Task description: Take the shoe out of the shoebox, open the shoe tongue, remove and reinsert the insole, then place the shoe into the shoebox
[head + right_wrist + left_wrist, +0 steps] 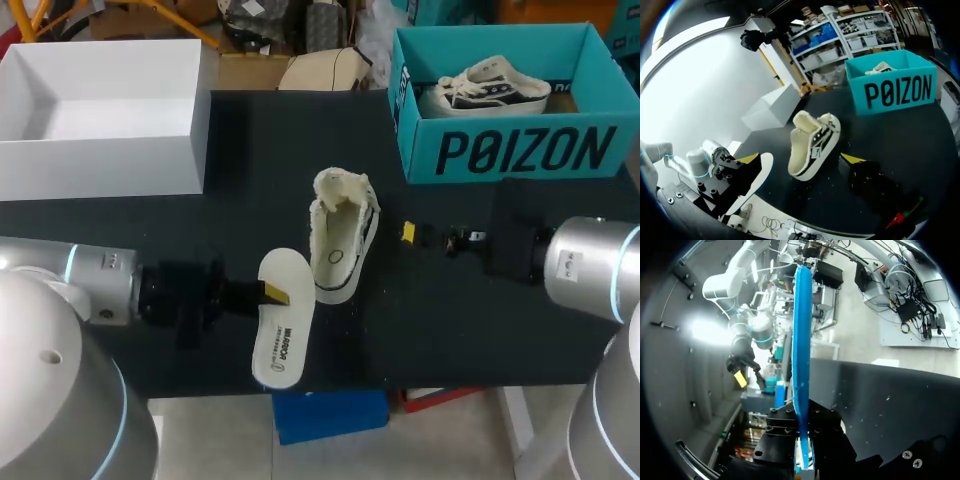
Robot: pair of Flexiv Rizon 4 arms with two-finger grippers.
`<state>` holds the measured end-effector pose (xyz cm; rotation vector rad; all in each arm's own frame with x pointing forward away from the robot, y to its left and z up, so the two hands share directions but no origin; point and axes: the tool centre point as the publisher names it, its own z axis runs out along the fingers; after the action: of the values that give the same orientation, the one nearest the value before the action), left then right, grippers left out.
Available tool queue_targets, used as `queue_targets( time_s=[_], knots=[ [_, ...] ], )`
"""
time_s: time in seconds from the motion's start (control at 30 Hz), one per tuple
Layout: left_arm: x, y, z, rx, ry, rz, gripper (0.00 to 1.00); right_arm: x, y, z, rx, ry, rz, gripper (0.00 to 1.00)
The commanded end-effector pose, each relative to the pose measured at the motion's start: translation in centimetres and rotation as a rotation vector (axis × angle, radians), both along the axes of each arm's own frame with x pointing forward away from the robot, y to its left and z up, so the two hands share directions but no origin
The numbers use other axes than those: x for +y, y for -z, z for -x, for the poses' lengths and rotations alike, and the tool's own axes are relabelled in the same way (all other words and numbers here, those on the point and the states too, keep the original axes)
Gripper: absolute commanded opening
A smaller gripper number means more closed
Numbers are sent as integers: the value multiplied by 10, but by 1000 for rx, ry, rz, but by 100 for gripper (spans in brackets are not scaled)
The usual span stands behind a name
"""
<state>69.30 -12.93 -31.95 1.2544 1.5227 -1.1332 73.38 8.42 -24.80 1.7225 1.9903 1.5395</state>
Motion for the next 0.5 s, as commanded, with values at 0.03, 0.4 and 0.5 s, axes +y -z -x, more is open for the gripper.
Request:
queue_targets(
  time_s=[0.03,0.4,0.5],
  knots=[
    [-1,2,2,4,-2,2,0,5,-1,1,-1,18,12,100],
    [-4,4,5,21,2,22,0,-7,7,12,3,38,50,100],
    [-6,5,5,25,7,24,0,-15,9,21,3,58,54,100]
  ],
)
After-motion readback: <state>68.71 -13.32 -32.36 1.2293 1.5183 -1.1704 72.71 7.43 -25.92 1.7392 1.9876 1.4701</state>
